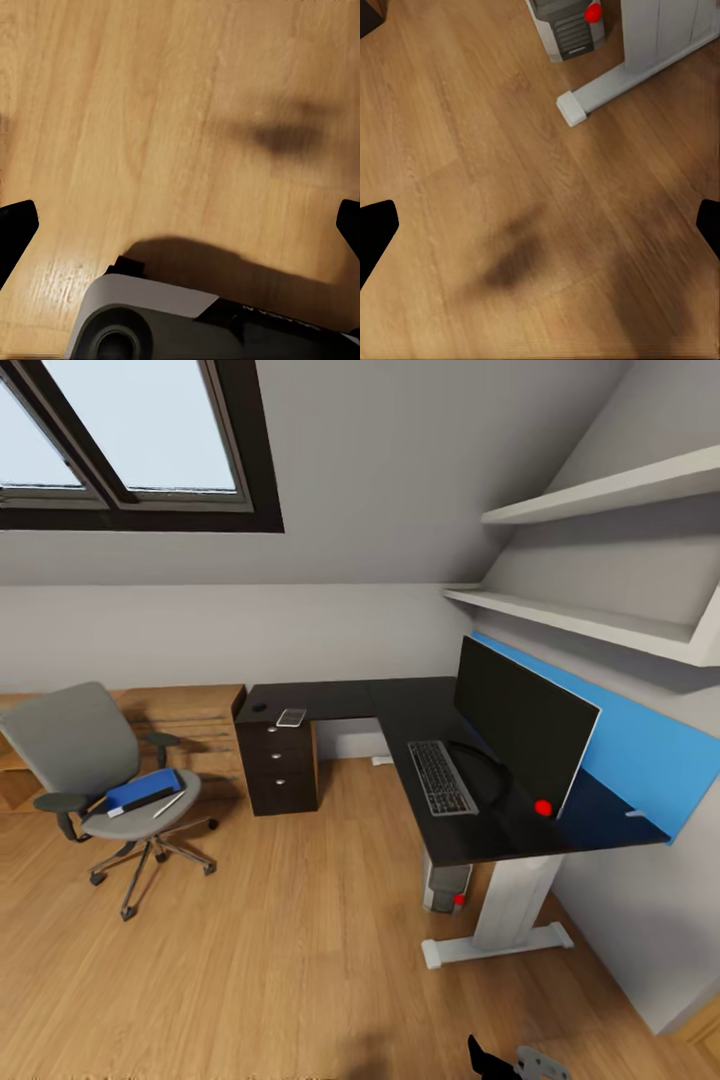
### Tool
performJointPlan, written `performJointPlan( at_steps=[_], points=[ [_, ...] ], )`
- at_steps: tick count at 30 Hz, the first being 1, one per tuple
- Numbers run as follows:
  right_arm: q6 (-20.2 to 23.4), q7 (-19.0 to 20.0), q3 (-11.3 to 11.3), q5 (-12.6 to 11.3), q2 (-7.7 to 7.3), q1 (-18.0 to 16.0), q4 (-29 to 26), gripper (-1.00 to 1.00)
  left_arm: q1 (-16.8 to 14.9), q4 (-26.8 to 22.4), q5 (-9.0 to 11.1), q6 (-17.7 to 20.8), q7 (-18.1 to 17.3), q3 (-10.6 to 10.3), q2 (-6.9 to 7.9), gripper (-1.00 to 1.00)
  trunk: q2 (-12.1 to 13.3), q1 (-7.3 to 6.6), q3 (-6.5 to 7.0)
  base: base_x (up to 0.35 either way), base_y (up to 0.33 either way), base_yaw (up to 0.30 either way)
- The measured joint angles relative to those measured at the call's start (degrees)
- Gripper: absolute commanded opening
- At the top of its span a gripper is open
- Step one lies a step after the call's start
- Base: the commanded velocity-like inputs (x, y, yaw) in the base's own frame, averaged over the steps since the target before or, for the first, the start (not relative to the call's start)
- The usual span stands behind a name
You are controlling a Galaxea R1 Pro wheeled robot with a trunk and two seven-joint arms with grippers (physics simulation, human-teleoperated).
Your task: In the bedroom, organize the workspace by keeping the computer under the desk, ensuring the monitor is on the desk, placing the keyboard on the desk next to the monitor, placing the mouse on the desk next to the keyboard, moving the folder from the swivel chair onto the desk next to the mouse, stacking the notebook on top of the folder with the pen on top of the notebook, and positioning the swivel chair next to the desk.
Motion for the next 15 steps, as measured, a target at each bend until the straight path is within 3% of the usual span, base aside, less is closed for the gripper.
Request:
performJointPlan(
  at_steps=[6,15],
  points=[
    [0.0,-2.2,0.2,0.2,0.09,0.0,0.0,1.0,0.0,0.0,0.5,0.2,0.0,-0.1,-0.22,1.0,2.4,-1.32,0.67,0.0,0.0,0.146],
    [0.0,-3.4,0.2,0.3,0.53,0.0,0.0,1.0,0.0,0.0,0.2,0.4,0.1,0.0,-1.99,1.0,6.0,-3.3,1.64,0.0,0.0,0.154]
  ],
)
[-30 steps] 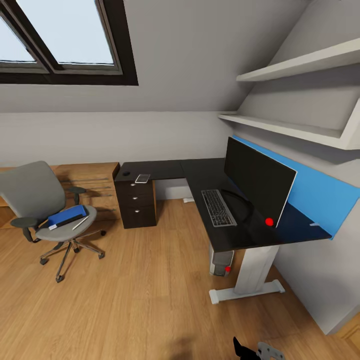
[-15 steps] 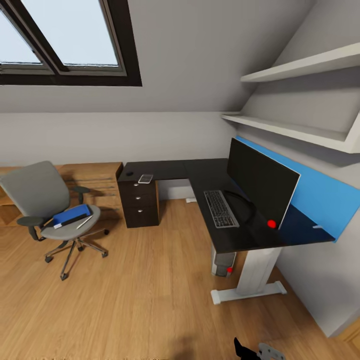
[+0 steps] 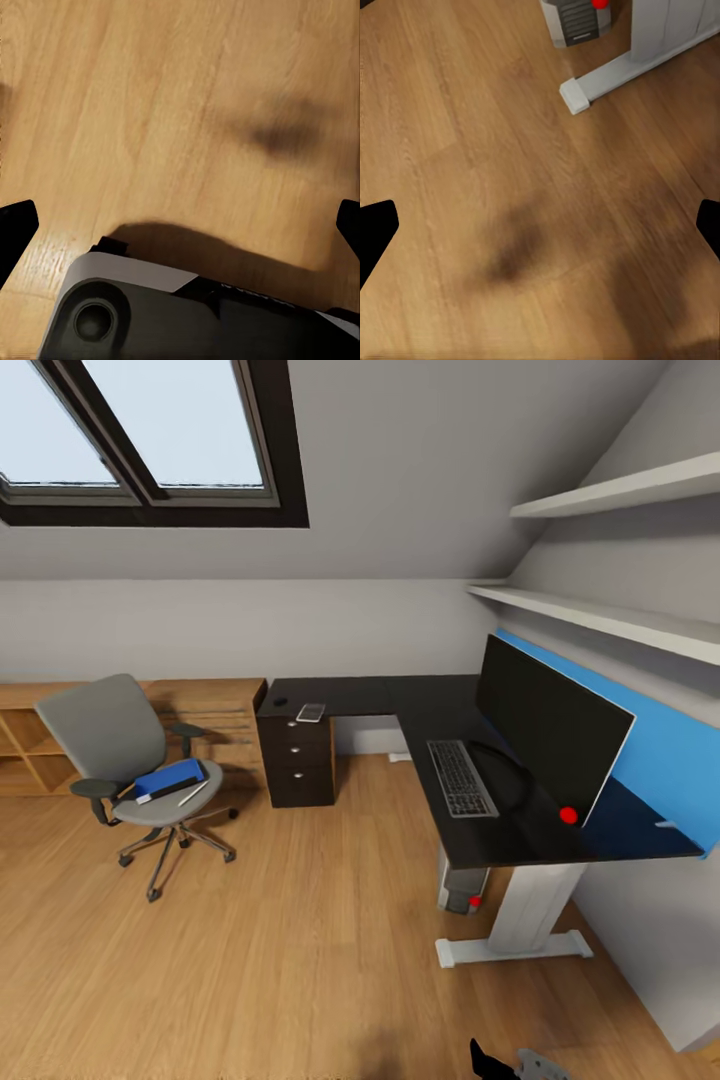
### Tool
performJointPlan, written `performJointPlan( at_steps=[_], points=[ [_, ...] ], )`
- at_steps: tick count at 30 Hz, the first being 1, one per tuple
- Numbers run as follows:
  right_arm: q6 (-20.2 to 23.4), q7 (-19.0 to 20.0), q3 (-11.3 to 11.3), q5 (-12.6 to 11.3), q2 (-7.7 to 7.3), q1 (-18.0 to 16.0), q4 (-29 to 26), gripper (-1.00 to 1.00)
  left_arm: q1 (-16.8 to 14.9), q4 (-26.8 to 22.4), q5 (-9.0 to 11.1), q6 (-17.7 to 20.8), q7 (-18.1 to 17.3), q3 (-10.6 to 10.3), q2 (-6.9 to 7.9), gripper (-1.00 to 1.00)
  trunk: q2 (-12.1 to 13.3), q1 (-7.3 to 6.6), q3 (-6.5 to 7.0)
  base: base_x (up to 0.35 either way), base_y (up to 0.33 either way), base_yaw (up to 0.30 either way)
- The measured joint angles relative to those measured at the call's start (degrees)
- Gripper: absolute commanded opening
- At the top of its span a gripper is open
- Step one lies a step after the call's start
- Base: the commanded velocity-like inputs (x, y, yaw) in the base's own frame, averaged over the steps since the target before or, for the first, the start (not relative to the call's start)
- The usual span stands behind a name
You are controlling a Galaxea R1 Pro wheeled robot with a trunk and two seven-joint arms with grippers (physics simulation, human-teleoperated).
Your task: In the bedroom, organize the workspace by keeping the computer under the desk, ensuring the monitor is on the desk, placing the keyboard on the desk next to the monitor, placing the mouse on the desk next to the keyboard, moving the folder from the swivel chair onto the desk next to the mouse, stacking the notebook on top of the folder with the pen on top of the notebook, and positioning the swivel chair next to the desk.
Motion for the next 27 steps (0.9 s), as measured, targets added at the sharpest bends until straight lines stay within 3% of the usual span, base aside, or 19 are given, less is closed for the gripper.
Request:
performJointPlan(
  at_steps=[8,27],
  points=[
    [0.0,-0.1,0.0,0.0,0.08,0.0,0.0,1.0,0.0,0.6,0.1,0.2,0.1,0.0,0.0,1.0,3.2,-1.76,0.94,0.0,0.0,0.11],
    [-1.2,-0.1,-0.1,0.0,0.05,0.0,0.0,1.0,0.0,0.8,0.2,-0.5,0.2,0.1,0.71,1.0,10.9,-5.94,4.24,0.0,0.0,0.009]
  ],
)
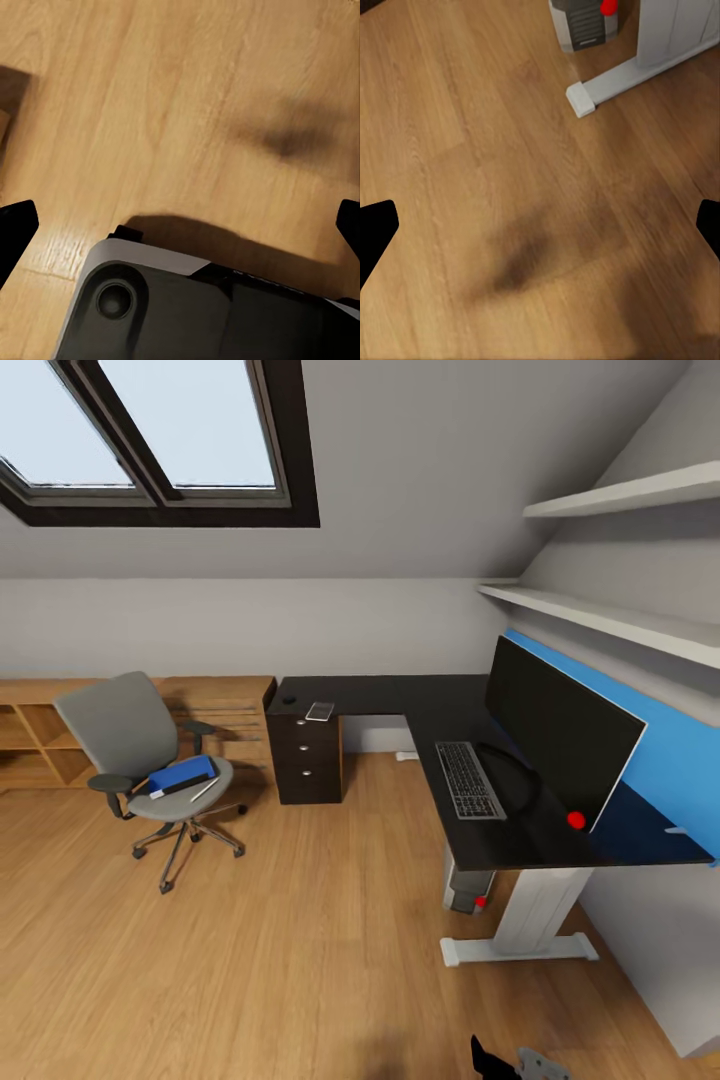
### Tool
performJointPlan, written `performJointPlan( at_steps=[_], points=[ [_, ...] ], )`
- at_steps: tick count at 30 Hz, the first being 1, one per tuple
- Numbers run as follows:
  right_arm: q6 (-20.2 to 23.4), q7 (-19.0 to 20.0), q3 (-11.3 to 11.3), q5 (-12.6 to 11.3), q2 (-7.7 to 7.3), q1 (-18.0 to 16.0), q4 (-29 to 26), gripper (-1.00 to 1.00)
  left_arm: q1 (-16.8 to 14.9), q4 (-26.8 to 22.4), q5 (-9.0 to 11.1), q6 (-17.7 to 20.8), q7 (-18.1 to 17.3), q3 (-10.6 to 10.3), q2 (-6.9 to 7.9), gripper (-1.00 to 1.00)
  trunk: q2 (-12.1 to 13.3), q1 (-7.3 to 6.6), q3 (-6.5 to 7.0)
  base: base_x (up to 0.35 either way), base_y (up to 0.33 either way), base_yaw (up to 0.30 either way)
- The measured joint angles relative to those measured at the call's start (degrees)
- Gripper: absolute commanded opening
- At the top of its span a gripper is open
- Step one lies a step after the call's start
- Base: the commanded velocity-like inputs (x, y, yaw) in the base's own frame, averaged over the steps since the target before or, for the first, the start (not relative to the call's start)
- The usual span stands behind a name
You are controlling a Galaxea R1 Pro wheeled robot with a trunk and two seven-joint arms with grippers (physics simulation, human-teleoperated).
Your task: In the bedroom, organize the workspace by keeping the computer under the desk, ensuring the monitor is on the desk, placing the keyboard on the desk next to the monitor, placing the mouse on the desk next to the keyboard, moving the folder from the swivel chair onto the desk next to the mouse, stacking the notebook on top of the folder with the pen on top of the notebook, and positioning the swivel chair next to the desk.
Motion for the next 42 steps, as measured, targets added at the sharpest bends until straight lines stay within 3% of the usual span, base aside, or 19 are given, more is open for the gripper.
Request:
performJointPlan(
  at_steps=[22,33,36,39,42],
  points=[
    [-0.4,-1.5,0.1,0.0,0.08,0.0,0.0,1.0,0.0,-0.8,-0.1,-1.8,-0.4,-0.1,1.15,1.0,0.4,-0.22,-0.03,0.0,0.0,0.185],
    [-0.4,-1.3,0.2,0.3,0.04,0.0,0.0,1.0,0.0,0.1,-0.1,-1.9,-0.4,-0.1,1.18,1.0,0.4,-0.24,-0.12,0.086,0.072,0.046],
    [-0.5,-1.2,0.6,1.3,0.04,0.0,0.0,1.0,0.0,0.3,-0.1,-1.9,-0.4,-0.1,1.18,1.0,0.4,-0.25,-0.12,0.215,0.184,0.006],
    [-2.1,-1.1,1.7,5.0,0.04,0.0,0.2,1.0,0.0,0.4,-0.1,-1.9,-0.4,-0.2,1.18,1.0,0.4,-0.25,-0.12,0.239,0.201,0.002],
    [-3.2,-1.1,1.8,5.9,0.04,0.0,0.3,1.0,0.0,0.4,-0.1,-1.9,-0.4,-0.1,1.18,1.0,0.4,-0.25,-0.12,0.248,0.149,0.0]
  ],
)
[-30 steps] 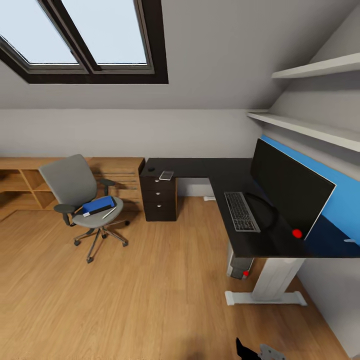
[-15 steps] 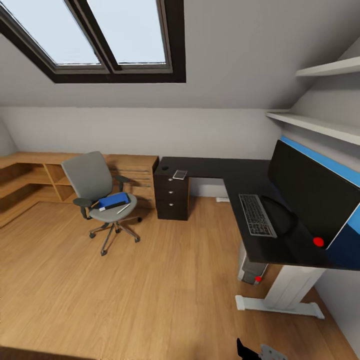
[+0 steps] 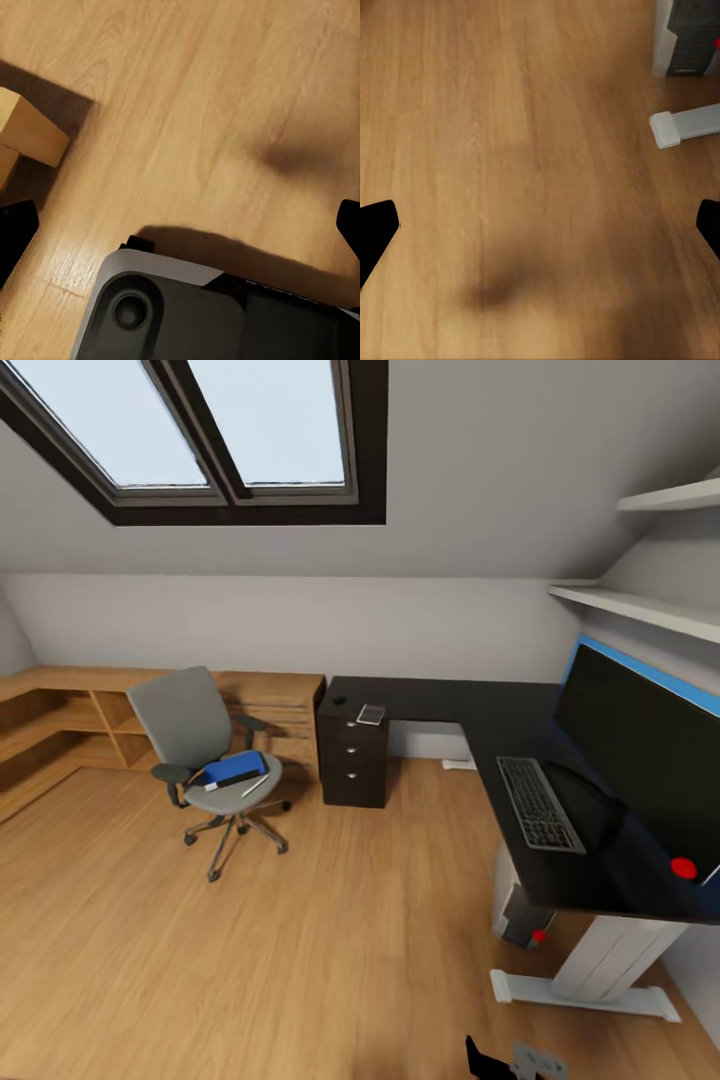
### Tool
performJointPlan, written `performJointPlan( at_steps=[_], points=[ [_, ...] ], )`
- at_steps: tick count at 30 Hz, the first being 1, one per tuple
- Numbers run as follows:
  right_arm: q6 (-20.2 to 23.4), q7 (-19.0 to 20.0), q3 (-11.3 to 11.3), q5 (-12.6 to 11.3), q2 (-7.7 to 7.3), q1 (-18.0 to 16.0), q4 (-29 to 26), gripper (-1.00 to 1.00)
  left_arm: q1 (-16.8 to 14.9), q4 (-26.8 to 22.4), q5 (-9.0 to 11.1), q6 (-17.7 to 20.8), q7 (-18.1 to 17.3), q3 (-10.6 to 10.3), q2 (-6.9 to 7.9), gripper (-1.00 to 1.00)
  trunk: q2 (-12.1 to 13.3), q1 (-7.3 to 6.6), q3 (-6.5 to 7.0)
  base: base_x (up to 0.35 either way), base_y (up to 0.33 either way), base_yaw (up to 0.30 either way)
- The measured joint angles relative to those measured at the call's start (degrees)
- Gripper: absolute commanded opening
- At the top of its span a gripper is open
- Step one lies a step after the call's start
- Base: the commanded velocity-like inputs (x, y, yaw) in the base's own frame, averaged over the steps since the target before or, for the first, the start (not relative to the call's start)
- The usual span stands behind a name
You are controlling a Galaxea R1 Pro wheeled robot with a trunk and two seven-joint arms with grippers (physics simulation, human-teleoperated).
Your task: In the bedroom, organize the workspace by keeping the computer under the desk, ensuring the monitor is on the desk, placing the keyboard on the desk next to the monitor, placing the mouse on the desk next to the keyboard, moving the folder from the swivel chair onto the desk next to the mouse, stacking the notebook on top of the folder with the pen on top of the notebook, and positioning the swivel chair next to the desk.
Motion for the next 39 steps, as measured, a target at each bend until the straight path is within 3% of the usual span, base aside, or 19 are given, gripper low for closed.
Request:
performJointPlan(
  at_steps=[39],
  points=[
    [-0.6,-0.3,0.0,0.0,0.1,0.0,0.1,1.0,0.0,1.0,0.0,0.0,0.0,-0.1,-0.08,1.0,0.0,-0.01,0.04,0.325,0.008,0.0]
  ],
)
